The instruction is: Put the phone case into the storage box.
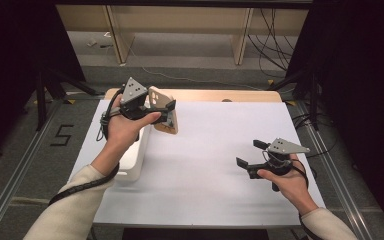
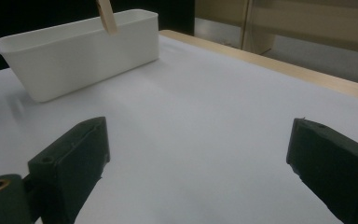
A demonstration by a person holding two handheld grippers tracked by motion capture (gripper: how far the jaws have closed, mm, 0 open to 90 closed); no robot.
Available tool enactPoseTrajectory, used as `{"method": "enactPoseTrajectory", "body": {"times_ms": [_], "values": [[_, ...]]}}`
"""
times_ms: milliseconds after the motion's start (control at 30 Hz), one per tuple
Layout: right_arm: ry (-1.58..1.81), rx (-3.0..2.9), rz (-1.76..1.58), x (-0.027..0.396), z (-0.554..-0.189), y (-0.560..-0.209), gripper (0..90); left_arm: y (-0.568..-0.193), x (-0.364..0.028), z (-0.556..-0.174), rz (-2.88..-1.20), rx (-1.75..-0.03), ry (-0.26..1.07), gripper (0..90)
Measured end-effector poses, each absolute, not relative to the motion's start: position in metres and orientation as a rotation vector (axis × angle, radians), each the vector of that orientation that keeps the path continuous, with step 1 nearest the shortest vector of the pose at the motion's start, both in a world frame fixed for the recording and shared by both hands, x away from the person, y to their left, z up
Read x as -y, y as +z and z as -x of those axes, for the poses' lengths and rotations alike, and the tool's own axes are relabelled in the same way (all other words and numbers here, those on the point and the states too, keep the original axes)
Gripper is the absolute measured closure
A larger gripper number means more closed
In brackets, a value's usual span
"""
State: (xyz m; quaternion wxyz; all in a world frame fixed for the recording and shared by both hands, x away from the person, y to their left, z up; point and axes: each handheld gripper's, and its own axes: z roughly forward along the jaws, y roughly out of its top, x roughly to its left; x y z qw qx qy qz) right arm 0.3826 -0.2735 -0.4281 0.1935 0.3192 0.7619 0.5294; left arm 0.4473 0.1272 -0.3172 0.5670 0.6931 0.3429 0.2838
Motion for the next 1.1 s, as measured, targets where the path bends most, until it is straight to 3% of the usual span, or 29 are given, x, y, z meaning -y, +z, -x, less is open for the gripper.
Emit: {"method": "enactPoseTrajectory", "body": {"times_ms": [1100], "values": [[1.485, -2.138, -0.904, 0.273, -0.383, -0.429, 7.3, -0.307, -0.155, -0.449, -1.599, -0.844, 0.726, 11.0]]}}
